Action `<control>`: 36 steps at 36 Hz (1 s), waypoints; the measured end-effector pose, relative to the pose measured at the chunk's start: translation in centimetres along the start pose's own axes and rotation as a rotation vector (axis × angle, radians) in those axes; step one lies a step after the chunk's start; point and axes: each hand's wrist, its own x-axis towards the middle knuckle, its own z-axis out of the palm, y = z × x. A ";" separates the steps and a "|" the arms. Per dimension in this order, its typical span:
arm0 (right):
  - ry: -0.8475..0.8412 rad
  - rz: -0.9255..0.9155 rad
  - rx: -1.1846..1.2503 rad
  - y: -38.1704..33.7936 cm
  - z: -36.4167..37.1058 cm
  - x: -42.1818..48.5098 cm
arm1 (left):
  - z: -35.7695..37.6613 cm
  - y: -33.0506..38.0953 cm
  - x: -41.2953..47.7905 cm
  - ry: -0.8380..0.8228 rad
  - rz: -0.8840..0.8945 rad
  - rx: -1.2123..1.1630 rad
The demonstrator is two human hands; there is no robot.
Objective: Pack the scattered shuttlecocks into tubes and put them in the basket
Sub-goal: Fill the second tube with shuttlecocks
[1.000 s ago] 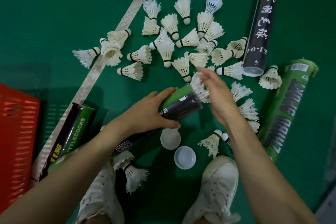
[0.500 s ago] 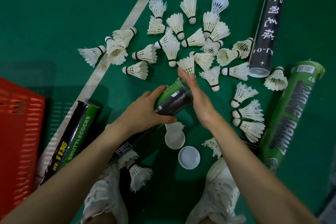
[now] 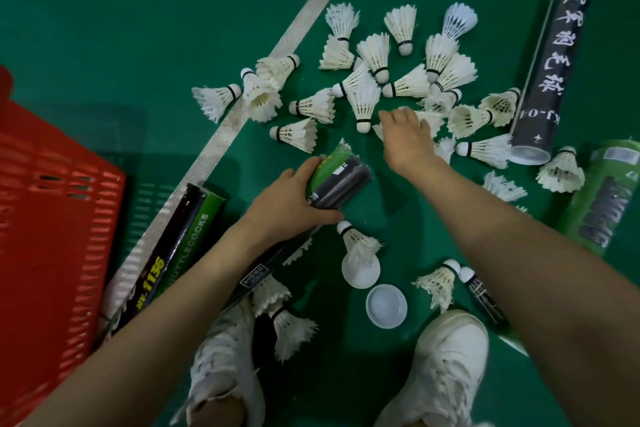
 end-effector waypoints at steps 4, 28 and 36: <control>0.038 -0.021 -0.103 0.0 0.8 -1.1 | 0.1 0.9 -0.4 0.013 0.031 0.082; 0.027 0.126 1.024 4.9 -6.2 -10.3 | 0.1 3.9 -1.7 -0.059 0.127 0.247; -0.089 0.100 1.145 1.9 -4.2 -10.8 | 0.2 3.0 -0.7 -0.044 0.099 0.186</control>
